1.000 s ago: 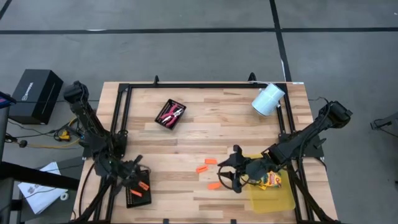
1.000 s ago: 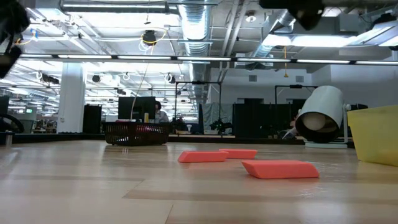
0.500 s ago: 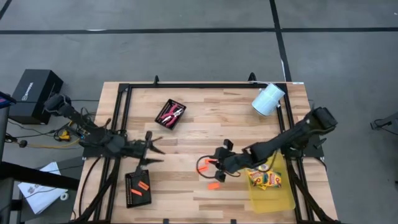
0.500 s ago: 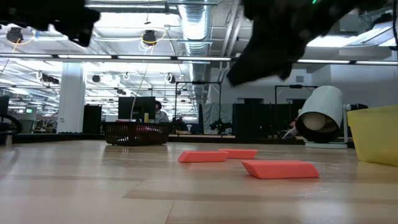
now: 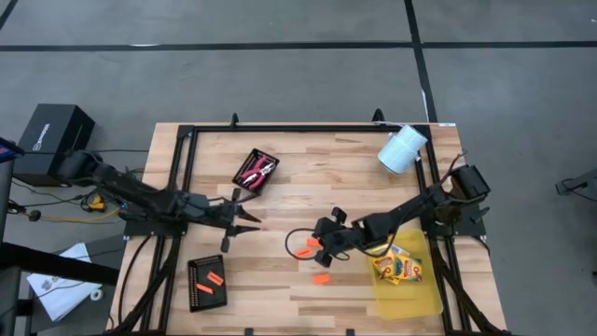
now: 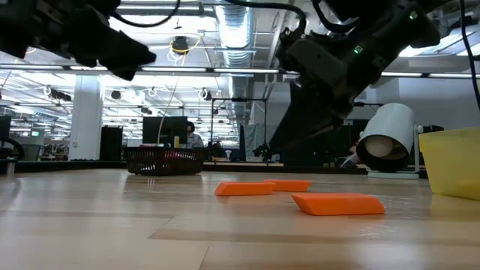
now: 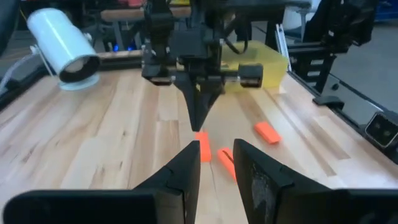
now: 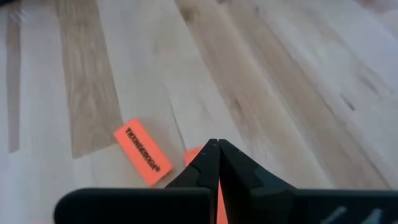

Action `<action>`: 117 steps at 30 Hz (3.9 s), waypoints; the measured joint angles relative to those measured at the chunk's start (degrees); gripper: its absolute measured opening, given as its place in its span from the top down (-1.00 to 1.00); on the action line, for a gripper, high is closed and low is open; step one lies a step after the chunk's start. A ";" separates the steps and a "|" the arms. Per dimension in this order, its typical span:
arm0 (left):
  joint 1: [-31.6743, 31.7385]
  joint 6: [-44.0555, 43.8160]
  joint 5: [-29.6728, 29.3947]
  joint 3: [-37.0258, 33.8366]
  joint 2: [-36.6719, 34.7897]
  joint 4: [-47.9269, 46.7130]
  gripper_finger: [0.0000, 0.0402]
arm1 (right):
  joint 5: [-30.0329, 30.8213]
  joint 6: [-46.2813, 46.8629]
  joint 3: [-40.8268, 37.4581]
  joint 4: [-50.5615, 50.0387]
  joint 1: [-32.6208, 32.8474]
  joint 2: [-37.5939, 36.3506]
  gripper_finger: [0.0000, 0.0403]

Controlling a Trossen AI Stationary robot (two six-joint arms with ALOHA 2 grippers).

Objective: Pick & Place School Supplies
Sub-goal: Put the orange eraser into the bottom black basket

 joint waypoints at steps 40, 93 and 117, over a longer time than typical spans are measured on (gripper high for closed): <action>0.54 -0.66 2.82 -0.03 17.15 16.79 0.56 | -7.86 4.51 0.00 -5.95 -1.39 0.00 1.00; 0.54 -0.67 3.33 -0.09 17.15 18.22 0.56 | -16.14 1.91 3.21 2.91 -1.75 3.63 1.00; 0.52 -0.66 4.35 -0.09 17.17 18.61 0.56 | -15.03 4.06 3.04 -1.53 -2.19 5.53 1.00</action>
